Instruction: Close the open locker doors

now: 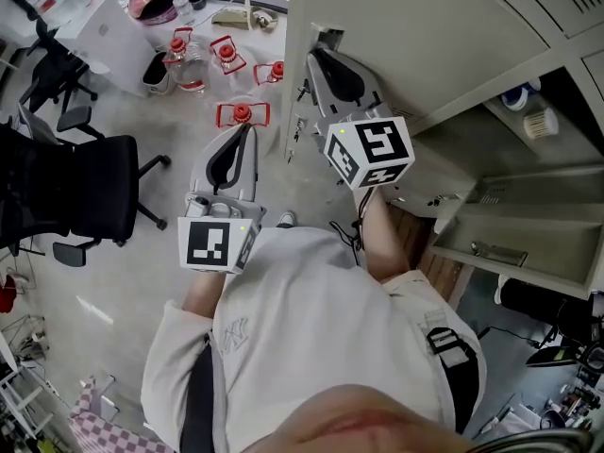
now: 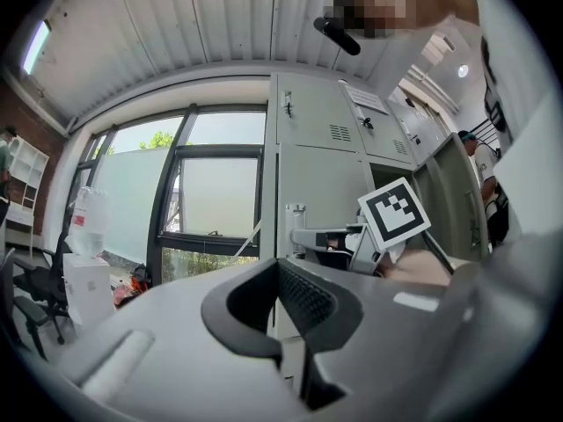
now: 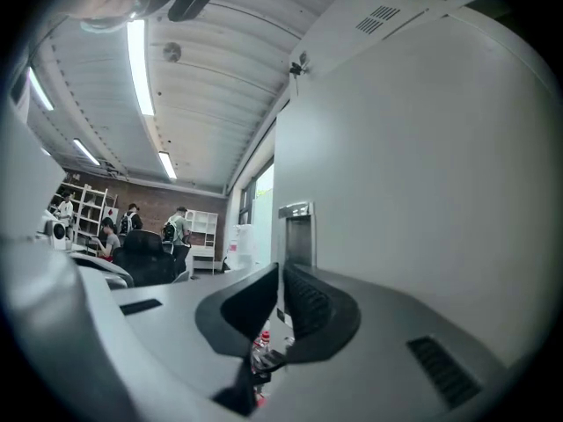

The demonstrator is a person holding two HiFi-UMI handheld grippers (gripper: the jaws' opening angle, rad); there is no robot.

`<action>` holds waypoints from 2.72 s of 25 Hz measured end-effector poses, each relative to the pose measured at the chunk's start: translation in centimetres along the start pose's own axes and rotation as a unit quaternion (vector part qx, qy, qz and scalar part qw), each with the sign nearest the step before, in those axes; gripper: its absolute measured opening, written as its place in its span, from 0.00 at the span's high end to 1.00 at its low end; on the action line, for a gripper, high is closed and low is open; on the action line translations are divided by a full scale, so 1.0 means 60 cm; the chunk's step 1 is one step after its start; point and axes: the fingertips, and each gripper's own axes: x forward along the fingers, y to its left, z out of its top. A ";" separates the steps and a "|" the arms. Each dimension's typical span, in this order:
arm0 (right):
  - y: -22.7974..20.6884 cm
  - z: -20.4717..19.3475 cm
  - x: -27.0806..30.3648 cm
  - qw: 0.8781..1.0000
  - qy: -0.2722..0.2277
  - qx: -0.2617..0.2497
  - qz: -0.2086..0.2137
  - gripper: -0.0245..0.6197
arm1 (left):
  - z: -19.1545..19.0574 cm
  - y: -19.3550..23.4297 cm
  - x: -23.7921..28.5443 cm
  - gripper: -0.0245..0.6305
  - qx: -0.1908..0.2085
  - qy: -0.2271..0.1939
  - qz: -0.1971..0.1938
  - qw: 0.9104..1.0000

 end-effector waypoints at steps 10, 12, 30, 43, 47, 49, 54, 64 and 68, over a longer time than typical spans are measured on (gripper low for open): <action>-0.048 -0.004 0.037 0.997 0.002 0.001 -0.081 0.92 | -0.008 0.033 -0.004 0.96 -0.004 0.003 0.021 1.000; -0.055 -0.005 0.041 0.996 0.005 0.004 -0.091 0.92 | -0.003 0.035 -0.006 0.96 -0.004 -0.006 0.021 1.000; -0.021 0.051 -0.118 0.997 -0.020 0.033 -0.066 0.93 | 0.008 -0.043 0.026 0.96 -0.007 -0.008 -0.065 0.998; -0.040 0.066 -0.424 0.987 -0.028 0.044 -0.153 0.94 | 0.024 -0.329 0.034 0.96 -0.001 -0.011 -0.235 0.972; -0.041 0.052 -0.510 0.984 -0.020 0.054 -0.170 0.94 | 0.022 -0.417 0.012 0.96 0.000 -0.011 -0.266 0.964; -0.040 0.046 -0.551 0.983 -0.018 0.060 -0.173 0.94 | 0.021 -0.456 -0.002 0.96 0.000 -0.011 -0.277 0.961; -0.025 0.037 -0.643 0.984 -0.025 0.076 -0.158 0.94 | 0.019 -0.541 -0.035 0.96 -0.003 -0.013 -0.298 0.955; -0.065 0.028 -0.772 0.981 -0.033 0.058 -0.184 0.94 | 0.005 -0.636 -0.057 0.96 -0.003 0.001 -0.323 0.946; -0.103 0.030 -0.781 0.978 -0.034 0.053 -0.199 0.94 | 0.013 -0.640 -0.048 0.96 0.002 -0.018 -0.319 0.947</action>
